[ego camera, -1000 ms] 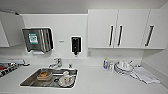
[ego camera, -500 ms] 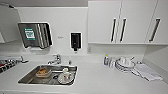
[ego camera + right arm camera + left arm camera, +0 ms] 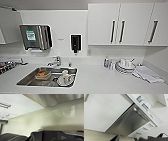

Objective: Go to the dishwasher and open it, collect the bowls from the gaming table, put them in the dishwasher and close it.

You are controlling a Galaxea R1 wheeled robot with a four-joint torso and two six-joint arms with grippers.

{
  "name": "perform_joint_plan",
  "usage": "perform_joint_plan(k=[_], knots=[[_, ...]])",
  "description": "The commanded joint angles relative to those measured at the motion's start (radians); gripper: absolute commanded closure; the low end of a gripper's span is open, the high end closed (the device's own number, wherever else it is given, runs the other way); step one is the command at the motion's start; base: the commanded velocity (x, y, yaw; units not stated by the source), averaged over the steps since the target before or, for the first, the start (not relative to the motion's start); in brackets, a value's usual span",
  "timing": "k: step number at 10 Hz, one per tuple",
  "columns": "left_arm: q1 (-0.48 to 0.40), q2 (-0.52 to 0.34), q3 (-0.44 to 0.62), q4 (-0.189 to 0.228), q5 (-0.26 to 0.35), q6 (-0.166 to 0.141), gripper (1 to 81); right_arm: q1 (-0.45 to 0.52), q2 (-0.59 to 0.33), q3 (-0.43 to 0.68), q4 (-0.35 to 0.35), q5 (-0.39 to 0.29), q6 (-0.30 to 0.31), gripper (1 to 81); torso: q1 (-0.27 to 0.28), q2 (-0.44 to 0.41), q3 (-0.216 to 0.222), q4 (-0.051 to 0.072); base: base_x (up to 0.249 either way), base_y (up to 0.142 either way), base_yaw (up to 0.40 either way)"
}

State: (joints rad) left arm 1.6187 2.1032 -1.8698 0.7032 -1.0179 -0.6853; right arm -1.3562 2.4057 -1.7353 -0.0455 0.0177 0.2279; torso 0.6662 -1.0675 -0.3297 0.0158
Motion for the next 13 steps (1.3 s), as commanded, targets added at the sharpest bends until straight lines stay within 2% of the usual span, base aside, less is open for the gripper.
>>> perform_joint_plan(k=[1, 2, 5, 8, 9, 10, 13], knots=[[-0.096, -0.116, 0.115, 0.021, 0.064, -0.002, 1.0, 0.111, -0.087, 0.094, 0.023, -0.042, -0.002, 1.0, 0.062, -0.097, -0.092, 0.000, 0.000, 0.000, 0.000], [-0.107, -0.126, 0.139, 0.022, 0.081, -0.002, 1.0, 0.117, -0.100, 0.116, 0.021, -0.042, -0.002, 1.0, 0.080, -0.124, -0.114, 0.000, 0.000, 0.000, 0.000], [-0.110, -0.130, 0.147, 0.022, 0.076, -0.002, 1.0, 0.136, -0.158, 0.175, 0.027, -0.042, 0.010, 1.0, 0.141, -0.221, -0.205, 0.000, 0.000, 0.000, 0.000], [-0.134, -0.159, 0.201, 0.024, 0.087, -0.002, 1.0, 0.151, -0.178, 0.198, 0.029, -0.042, 0.013, 1.0, 0.209, -0.327, -0.306, 0.000, 0.000, 0.000, 0.000], [-0.139, -0.175, 0.224, 0.025, 0.090, -0.002, 1.0, 0.154, -0.184, 0.200, 0.038, -0.042, 0.013, 1.0, 0.230, -0.361, -0.267, 0.000, 0.000, 0.000, 0.000], [-0.139, -0.181, 0.228, 0.030, 0.087, -0.002, 1.0, 0.160, -0.195, 0.206, 0.044, -0.044, 0.011, 1.0, 0.187, -0.293, -0.274, 0.000, 0.000, 0.000, 0.000], [-0.139, -0.187, 0.228, 0.032, 0.076, -0.002, 1.0, 0.183, -0.247, 0.263, 0.062, -0.045, 0.013, 1.0, 0.205, -0.317, -0.298, 0.000, 0.000, 0.000, 0.000]])
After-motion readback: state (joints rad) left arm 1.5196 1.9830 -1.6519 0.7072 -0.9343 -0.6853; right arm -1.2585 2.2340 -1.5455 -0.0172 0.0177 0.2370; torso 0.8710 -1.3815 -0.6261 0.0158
